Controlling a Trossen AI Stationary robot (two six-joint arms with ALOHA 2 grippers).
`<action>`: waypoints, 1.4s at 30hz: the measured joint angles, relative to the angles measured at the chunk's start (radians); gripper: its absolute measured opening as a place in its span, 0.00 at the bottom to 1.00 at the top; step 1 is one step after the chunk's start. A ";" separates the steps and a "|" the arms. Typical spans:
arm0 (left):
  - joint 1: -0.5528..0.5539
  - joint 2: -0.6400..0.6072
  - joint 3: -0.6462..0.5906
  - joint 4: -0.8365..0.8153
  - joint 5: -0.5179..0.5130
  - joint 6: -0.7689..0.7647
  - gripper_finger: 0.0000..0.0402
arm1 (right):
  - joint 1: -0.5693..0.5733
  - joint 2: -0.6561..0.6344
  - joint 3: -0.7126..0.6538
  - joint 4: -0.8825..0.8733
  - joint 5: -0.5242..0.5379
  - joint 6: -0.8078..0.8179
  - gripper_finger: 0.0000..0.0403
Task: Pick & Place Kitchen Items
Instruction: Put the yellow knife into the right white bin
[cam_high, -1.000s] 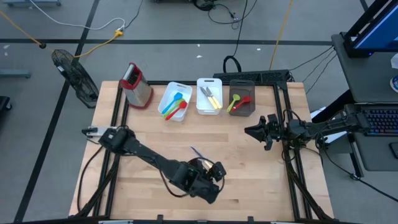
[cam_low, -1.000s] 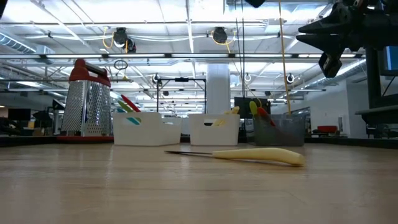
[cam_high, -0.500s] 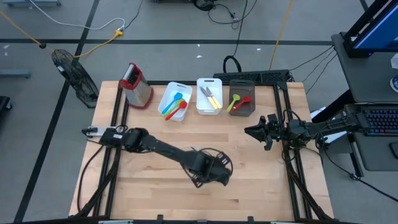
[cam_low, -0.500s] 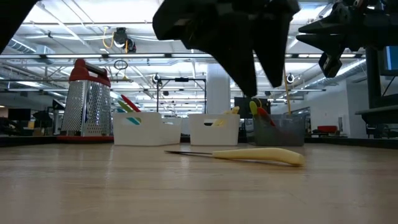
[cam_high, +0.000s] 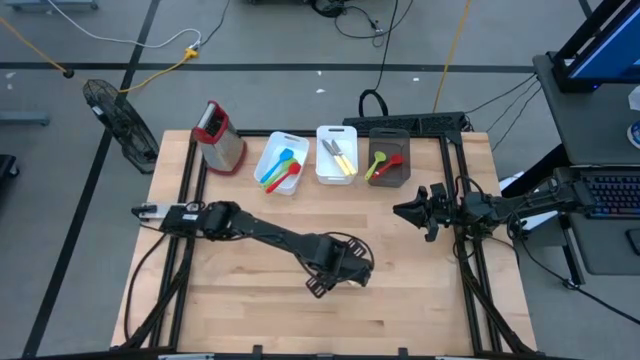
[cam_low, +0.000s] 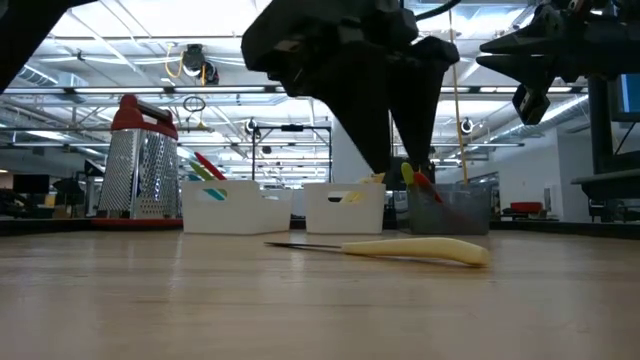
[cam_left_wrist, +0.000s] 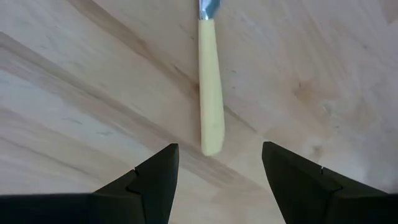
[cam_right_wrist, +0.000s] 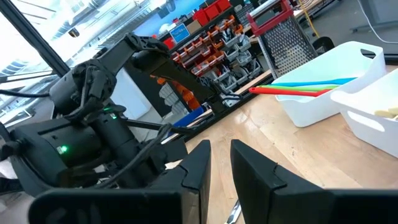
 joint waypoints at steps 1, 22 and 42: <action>0.000 0.002 0.001 0.001 0.001 0.000 0.59 | 0.000 0.000 0.000 0.000 0.000 0.000 0.14; 0.017 0.159 0.005 0.191 0.144 -0.024 0.59 | 0.000 -0.003 0.000 0.000 -0.002 0.000 0.14; 0.006 0.227 0.004 0.321 0.219 0.042 0.03 | 0.000 -0.007 0.000 0.000 -0.001 -0.003 0.14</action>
